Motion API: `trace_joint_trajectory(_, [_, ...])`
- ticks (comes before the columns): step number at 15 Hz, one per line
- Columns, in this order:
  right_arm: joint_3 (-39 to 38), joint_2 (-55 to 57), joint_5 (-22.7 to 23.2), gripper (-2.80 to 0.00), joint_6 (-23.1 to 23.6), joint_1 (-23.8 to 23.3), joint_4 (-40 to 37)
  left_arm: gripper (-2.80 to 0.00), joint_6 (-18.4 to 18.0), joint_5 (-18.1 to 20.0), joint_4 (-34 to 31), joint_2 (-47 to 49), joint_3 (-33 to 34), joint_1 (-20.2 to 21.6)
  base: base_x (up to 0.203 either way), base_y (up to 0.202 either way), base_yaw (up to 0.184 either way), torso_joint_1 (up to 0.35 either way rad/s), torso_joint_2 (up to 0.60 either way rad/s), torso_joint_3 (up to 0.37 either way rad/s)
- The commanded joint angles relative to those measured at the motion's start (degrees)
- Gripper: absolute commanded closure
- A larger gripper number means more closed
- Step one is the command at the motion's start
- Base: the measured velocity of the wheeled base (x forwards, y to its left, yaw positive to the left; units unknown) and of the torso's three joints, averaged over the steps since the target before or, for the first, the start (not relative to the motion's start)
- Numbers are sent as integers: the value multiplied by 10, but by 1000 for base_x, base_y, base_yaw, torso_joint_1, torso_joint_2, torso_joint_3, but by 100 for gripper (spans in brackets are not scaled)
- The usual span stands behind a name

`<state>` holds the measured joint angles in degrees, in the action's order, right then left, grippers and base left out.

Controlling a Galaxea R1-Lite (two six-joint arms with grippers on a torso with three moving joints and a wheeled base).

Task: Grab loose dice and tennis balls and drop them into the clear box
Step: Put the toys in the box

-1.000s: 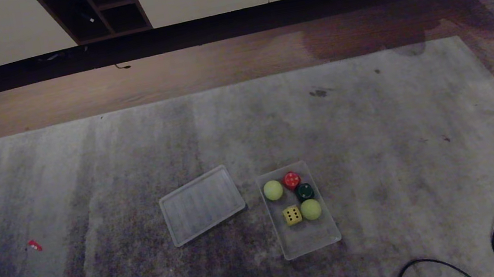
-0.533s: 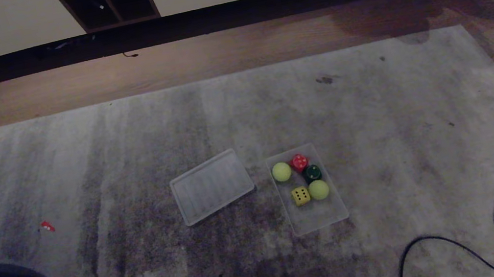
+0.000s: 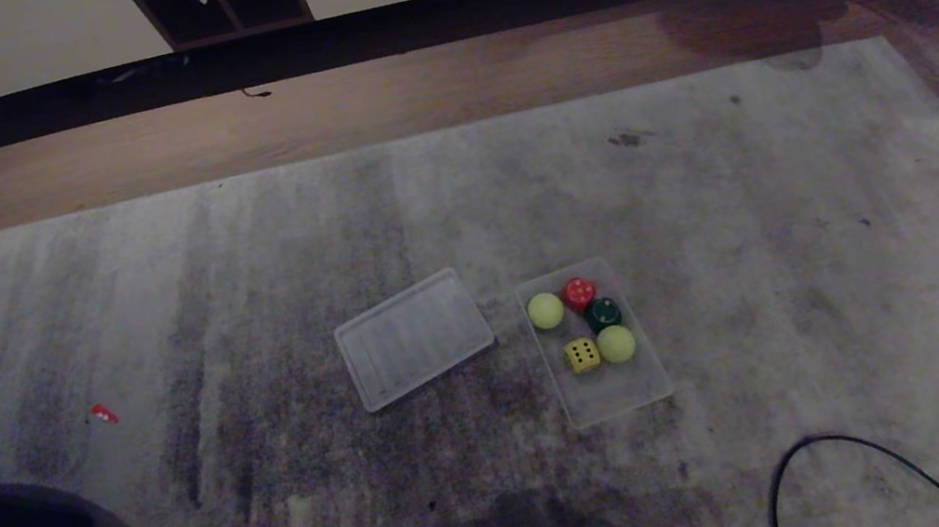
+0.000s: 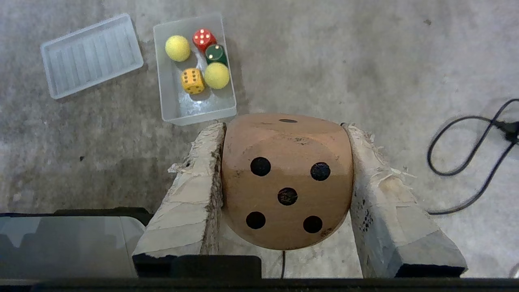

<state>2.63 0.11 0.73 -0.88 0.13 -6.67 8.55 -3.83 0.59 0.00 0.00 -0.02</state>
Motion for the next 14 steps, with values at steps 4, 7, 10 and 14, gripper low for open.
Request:
trace_joint_trajectory(4, [0,0,0,0,0,0,0,0,2,0,-1,1,0,0,0,0,0,3,3,-177])
trace_joint_trajectory(7, [0,0,1,0,0,0,0,0,2,0,-1,1,0,0,0,0,0,3,2,-195])
trace_joint_trajectory(10, [0,0,1,0,0,0,0,0,2,0,-1,1,0,0,0,0,0,3,2,-195])
trace_joint_trajectory(14, [0,0,0,0,0,0,0,0,2,0,-1,1,0,0,0,0,0,3,6,-202])
